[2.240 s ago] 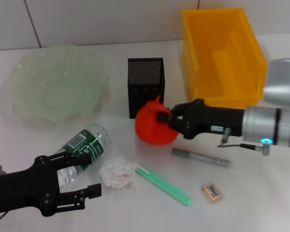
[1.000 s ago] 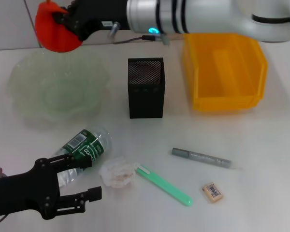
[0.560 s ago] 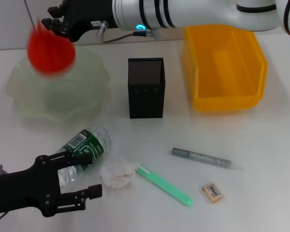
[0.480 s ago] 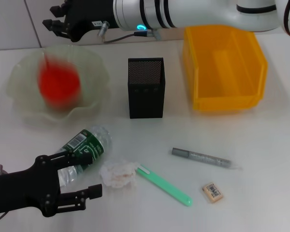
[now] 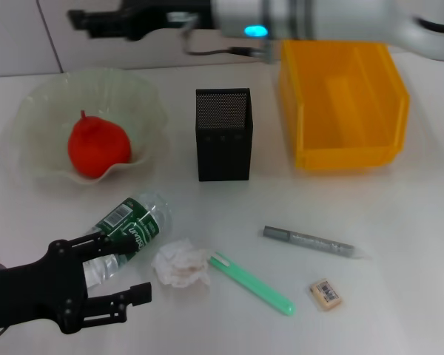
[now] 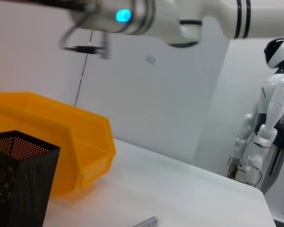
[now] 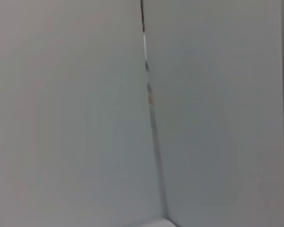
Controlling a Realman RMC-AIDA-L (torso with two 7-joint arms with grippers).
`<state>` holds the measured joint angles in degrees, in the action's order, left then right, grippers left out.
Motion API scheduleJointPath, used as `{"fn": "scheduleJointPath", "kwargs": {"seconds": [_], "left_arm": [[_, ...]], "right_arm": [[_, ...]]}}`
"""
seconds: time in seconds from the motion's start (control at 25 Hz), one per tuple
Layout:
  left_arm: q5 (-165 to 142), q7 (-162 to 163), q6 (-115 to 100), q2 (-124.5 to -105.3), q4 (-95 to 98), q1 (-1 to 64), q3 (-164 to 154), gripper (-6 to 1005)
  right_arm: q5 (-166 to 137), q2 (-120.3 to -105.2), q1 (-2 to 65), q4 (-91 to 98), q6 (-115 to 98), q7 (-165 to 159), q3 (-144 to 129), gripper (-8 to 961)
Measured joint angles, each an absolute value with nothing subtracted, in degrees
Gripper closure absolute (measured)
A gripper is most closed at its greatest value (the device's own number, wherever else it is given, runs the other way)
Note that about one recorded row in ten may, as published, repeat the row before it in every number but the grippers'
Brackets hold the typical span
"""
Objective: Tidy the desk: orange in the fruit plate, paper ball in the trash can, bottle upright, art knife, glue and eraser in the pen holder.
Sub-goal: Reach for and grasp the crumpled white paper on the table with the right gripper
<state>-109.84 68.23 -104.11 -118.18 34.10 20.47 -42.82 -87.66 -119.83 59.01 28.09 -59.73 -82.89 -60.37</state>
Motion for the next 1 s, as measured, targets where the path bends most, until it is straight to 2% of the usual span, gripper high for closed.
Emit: {"fn": "scheduleJointPath", "kwargs": {"seconds": [0.2,0.4,0.52,0.68,1.0], "left_arm": [[-109.77,68.21,-104.13,-118.1,34.53,19.52,-42.7,199],[-109.76,68.2,-104.11,-117.77,34.72,18.68,-42.17,199],[-109.77,68.2,-104.36,-117.52,34.88,18.26,-41.61,199],[-109.89,68.3,-104.44,-117.46,34.8,18.15,-41.22,199],[-109.86,68.18,-104.52,-117.47,34.89,17.63,-41.22,199]], "right_arm": [[-88.67,-119.06,41.72,48.36,-73.6,-94.18,-63.56,187],[-102.36,-118.68,30.34,70.23,-84.91,-104.72,-64.26,191],[-112.5,-118.8,28.74,79.42,-92.57,-112.54,-64.07,191],[-120.2,-118.97,30.94,83.02,-100.42,-118.49,-64.82,191],[-128.01,-119.28,32.76,85.28,-100.75,-120.63,-73.97,192]]}}
